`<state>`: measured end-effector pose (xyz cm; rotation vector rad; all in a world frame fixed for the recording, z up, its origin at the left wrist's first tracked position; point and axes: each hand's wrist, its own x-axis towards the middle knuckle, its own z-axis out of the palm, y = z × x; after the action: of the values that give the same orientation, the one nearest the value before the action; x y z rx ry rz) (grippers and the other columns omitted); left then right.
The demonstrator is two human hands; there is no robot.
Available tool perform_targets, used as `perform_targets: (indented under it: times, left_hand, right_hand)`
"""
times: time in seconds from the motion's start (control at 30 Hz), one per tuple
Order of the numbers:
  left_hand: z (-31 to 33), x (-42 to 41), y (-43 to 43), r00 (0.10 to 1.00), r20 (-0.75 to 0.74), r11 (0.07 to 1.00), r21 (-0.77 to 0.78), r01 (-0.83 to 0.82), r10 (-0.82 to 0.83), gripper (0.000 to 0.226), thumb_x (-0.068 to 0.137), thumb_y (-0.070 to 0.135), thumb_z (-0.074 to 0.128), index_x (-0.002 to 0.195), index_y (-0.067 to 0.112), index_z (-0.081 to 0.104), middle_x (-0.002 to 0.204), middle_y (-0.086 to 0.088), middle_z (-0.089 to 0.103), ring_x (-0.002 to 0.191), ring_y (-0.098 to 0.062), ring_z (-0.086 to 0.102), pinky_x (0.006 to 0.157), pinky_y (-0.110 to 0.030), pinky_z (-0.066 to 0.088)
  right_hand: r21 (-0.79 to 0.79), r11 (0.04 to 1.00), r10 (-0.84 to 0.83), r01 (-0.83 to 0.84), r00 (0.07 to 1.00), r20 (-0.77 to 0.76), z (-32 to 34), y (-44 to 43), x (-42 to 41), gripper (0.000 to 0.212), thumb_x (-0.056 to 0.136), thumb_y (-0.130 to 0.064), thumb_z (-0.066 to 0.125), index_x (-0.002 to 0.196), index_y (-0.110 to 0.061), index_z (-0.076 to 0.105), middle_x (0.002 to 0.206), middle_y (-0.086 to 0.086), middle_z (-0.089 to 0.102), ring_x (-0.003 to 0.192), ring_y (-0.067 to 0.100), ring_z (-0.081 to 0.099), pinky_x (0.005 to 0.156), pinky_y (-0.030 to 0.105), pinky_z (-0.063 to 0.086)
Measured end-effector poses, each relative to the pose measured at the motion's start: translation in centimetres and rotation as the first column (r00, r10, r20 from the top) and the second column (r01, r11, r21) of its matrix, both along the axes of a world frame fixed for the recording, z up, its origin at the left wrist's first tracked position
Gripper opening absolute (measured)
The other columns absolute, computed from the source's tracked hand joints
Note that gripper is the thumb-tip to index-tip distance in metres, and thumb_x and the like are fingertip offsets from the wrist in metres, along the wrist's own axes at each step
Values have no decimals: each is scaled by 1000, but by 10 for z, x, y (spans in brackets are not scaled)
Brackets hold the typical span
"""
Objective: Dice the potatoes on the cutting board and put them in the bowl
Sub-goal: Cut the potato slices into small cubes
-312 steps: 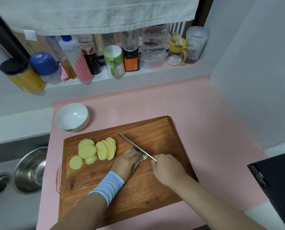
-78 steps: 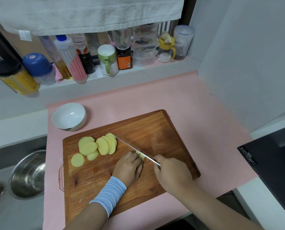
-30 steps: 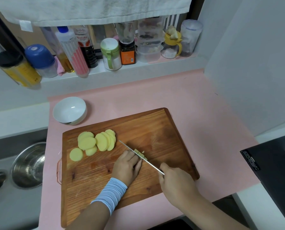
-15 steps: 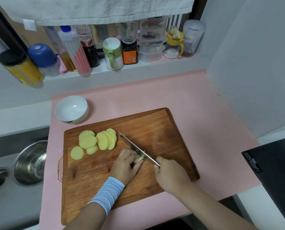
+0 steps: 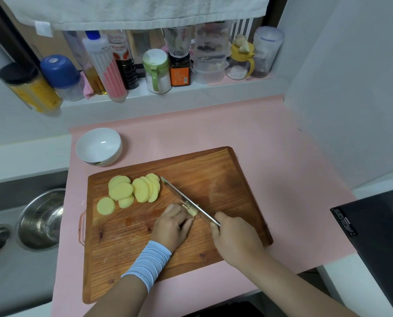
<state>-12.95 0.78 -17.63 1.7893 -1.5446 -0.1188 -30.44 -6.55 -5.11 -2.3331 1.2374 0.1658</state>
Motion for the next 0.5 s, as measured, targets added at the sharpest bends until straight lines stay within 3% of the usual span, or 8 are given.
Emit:
perform_targets:
  times: [0.27, 0.5]
  left_hand:
    - [-1, 1, 0, 1000, -25, 1000, 23, -10, 10, 21, 90, 27, 66, 73, 16, 69, 79, 7, 59, 81, -13, 55, 75, -21, 47]
    - [-2, 5, 0, 999, -46, 999, 34, 26, -24, 22, 93, 30, 63, 76, 17, 71, 80, 7, 60, 83, -12, 55, 81, -17, 44]
  right_hand:
    - [25, 1000, 16, -15, 998, -56, 0, 9, -15, 21, 106, -38, 42, 113, -27, 58, 95, -5, 69, 84, 16, 68, 76, 35, 60]
    - [77, 997, 10, -6, 999, -48, -9, 1, -8, 21, 105, -36, 43, 112, -24, 60, 97, -3, 71, 87, 18, 67, 68, 30, 51]
